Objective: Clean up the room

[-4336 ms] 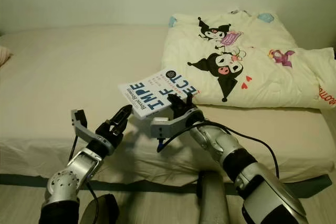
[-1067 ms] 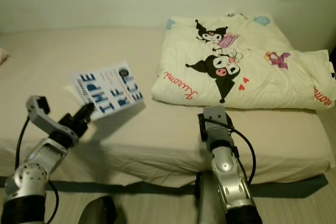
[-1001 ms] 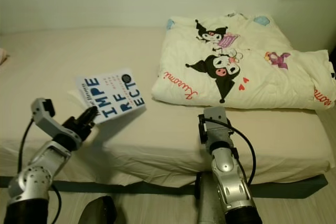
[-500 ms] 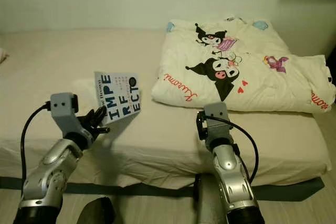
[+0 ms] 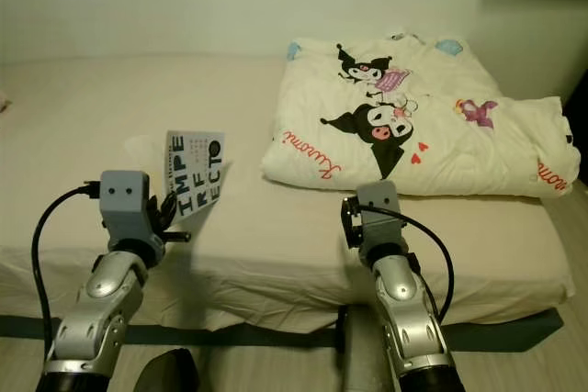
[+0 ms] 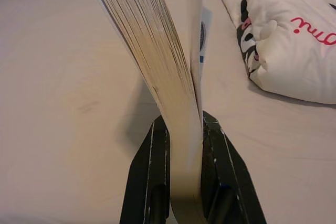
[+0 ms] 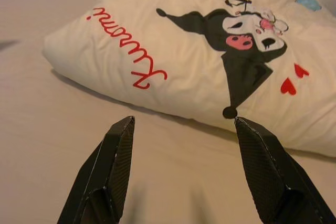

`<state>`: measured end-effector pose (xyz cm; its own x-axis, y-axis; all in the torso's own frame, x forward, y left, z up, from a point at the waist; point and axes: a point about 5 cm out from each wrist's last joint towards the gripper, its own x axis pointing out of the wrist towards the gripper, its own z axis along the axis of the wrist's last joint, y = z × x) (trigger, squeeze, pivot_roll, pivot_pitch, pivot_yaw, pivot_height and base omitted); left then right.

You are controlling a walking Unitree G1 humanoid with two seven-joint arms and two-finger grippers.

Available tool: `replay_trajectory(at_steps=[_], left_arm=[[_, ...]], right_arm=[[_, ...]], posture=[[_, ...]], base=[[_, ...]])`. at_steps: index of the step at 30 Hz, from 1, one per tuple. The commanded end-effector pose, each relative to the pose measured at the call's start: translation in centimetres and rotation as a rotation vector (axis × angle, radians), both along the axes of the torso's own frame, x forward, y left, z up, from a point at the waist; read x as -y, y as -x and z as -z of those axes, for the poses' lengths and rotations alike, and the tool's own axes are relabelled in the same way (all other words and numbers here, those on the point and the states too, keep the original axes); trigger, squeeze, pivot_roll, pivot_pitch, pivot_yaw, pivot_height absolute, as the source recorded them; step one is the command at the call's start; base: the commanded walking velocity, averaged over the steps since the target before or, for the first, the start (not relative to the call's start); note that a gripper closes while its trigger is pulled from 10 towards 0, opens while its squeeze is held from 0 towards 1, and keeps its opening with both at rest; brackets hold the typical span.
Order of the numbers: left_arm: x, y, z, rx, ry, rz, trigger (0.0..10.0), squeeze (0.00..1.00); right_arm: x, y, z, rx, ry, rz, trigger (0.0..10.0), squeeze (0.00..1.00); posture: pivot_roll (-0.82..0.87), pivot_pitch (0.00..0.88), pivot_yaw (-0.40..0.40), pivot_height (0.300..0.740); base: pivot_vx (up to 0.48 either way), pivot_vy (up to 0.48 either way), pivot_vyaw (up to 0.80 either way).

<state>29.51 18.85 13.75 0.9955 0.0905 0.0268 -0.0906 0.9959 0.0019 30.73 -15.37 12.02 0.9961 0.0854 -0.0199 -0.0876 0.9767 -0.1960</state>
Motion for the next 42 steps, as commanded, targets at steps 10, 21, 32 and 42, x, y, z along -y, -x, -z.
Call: replay_trajectory(at_steps=[10, 21, 32, 42], left_arm=[[-0.46, 0.79, 0.50, 0.007, -0.055, -0.069, 10.0, 0.00], [-0.06, 0.55, 0.18, 0.022, -0.056, -0.048, 10.0, 0.00], [-0.12, 0.49, -0.16, 0.041, -0.040, -0.041, 10.0, 0.00], [-0.08, 0.64, -0.43, 0.073, 0.038, -0.033, 10.0, 0.00]], right_arm=[[-0.55, -0.33, 0.12, -0.018, -0.003, -0.053, 10.0, 0.00], [-0.35, -0.19, 0.04, -0.011, -0.013, -0.044, 10.0, 0.00], [-0.45, -0.01, -0.01, -0.007, -0.018, -0.041, 10.0, 0.00], [-0.65, 0.06, -0.13, 0.000, -0.020, -0.047, 10.0, 0.00]], posture=[[-0.07, 0.064, -0.046, 0.600], [-0.07, 0.064, -0.029, 0.640], [-0.08, 0.062, -0.020, 0.675], [-0.08, 0.058, -0.018, 0.705]], base=[[0.000, 0.000, 0.00], [0.000, 0.000, 0.00], [0.000, 0.000, 0.00], [0.000, 0.000, 0.00]])
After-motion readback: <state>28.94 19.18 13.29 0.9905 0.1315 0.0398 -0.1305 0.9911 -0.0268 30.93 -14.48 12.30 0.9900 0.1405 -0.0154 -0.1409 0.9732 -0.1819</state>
